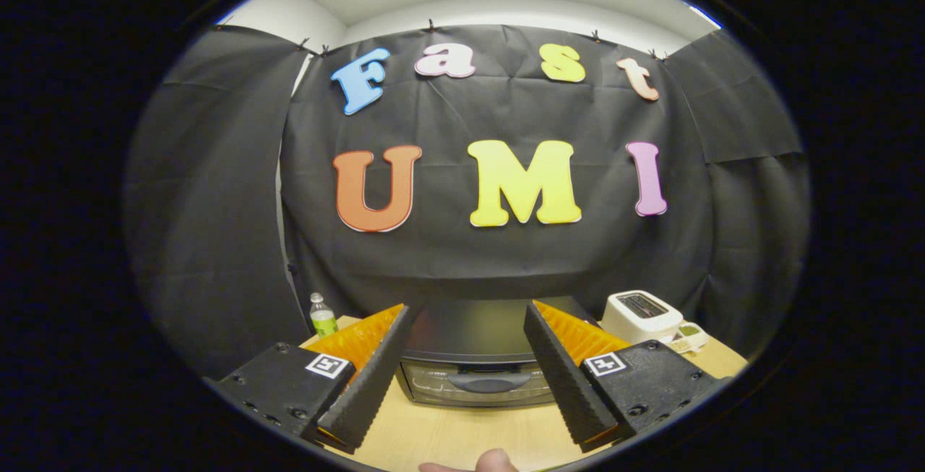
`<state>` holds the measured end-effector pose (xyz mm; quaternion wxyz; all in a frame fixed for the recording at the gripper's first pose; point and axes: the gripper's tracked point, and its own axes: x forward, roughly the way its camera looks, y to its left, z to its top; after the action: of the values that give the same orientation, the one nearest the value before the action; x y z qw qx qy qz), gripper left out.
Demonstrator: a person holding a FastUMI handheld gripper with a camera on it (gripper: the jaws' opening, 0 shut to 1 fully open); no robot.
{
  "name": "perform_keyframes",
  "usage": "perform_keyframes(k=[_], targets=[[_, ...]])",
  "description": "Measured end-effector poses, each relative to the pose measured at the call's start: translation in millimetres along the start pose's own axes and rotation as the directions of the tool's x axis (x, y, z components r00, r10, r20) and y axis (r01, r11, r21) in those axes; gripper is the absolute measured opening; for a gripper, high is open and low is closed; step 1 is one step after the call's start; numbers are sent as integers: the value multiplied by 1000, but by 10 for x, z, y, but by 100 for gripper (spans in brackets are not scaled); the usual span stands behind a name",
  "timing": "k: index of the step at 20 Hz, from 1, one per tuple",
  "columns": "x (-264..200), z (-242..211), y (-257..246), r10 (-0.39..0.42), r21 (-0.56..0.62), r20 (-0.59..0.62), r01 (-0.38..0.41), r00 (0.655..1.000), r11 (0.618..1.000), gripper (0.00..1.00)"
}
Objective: Open the toaster oven, put the food inside, and close the toaster oven door.
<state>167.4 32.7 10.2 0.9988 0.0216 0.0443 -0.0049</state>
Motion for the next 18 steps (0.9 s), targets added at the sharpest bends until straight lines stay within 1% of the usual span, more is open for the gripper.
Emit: perform_keyframes(k=[6, 9, 14, 15, 16, 17, 18], targets=[[477, -676, -217, -65, -7, -146, 65, 987, 998, 100], [663, -1024, -282, -75, -5, -208, 75, 975, 997, 100], [888, -1334, -304, -72, -16, -211, 71, 975, 997, 100], [933, -1277, -305, -76, -10, -174, 76, 982, 997, 100], [978, -1289, -330, -87, -19, -174, 85, 981, 996, 100], [988, -1334, -330, -81, -12, -191, 80, 978, 997, 100], [1030, -1308, -344, -89, 1, -159, 91, 983, 996, 100]])
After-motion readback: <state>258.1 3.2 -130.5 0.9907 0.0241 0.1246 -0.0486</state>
